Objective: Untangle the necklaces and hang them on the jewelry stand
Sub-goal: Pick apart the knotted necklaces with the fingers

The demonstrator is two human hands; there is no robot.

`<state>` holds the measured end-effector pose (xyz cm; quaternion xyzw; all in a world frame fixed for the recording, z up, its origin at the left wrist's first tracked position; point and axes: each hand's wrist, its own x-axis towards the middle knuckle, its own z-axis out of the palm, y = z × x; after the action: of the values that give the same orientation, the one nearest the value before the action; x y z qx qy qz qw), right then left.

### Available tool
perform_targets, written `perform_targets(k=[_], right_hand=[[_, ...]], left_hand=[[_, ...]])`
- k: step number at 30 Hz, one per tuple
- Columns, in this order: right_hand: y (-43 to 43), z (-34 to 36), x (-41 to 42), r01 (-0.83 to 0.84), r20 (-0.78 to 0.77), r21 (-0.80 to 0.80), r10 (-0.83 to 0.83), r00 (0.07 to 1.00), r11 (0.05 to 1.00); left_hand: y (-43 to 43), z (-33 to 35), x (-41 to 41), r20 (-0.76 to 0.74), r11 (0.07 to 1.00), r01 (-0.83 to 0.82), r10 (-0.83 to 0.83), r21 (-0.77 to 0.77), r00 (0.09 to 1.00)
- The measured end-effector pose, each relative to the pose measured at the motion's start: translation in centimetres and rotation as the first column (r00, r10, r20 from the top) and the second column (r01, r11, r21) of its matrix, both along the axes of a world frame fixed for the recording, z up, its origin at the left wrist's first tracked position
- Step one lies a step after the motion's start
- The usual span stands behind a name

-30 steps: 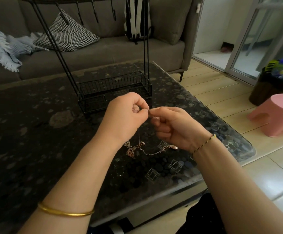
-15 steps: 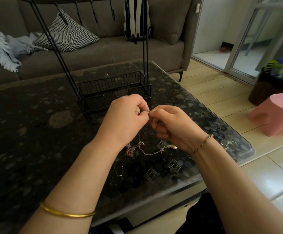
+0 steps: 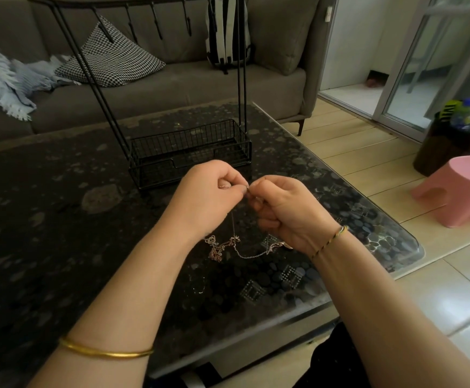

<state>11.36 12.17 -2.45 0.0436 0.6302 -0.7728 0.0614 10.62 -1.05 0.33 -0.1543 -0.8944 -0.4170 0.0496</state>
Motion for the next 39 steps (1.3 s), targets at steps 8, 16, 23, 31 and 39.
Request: perform_targets(k=[8, 16, 23, 31, 39], right_hand=[[-0.1, 0.3, 0.0, 0.051, -0.095, -0.001, -0.051, 0.994, 0.999], [-0.4, 0.6, 0.5, 0.029, -0.117, 0.016, -0.027, 0.993, 0.999], [-0.5, 0.8, 0.6, 0.032, -0.125, 0.059, -0.025, 0.992, 0.998], [-0.1, 0.7, 0.4, 0.082, -0.164, 0.069, -0.070, 0.984, 0.994], [0.0, 0.6, 0.5, 0.038, -0.180, 0.132, -0.013, 0.984, 0.990]], left_hand=[[-0.3, 0.7, -0.1, 0.217, 0.936, -0.068, -0.009, 0.345, 0.976], [-0.8, 0.8, 0.1, 0.248, 0.911, -0.023, -0.088, 0.412, 0.965], [-1.2, 0.2, -0.1, 0.213, 0.965, 0.004, -0.062, 0.263, 0.975], [-1.6, -0.1, -0.3, 0.158, 0.990, 0.051, -0.071, 0.129, 0.985], [-1.5, 0.3, 0.0, 0.101, 0.984, -0.010, -0.008, 0.177, 0.995]])
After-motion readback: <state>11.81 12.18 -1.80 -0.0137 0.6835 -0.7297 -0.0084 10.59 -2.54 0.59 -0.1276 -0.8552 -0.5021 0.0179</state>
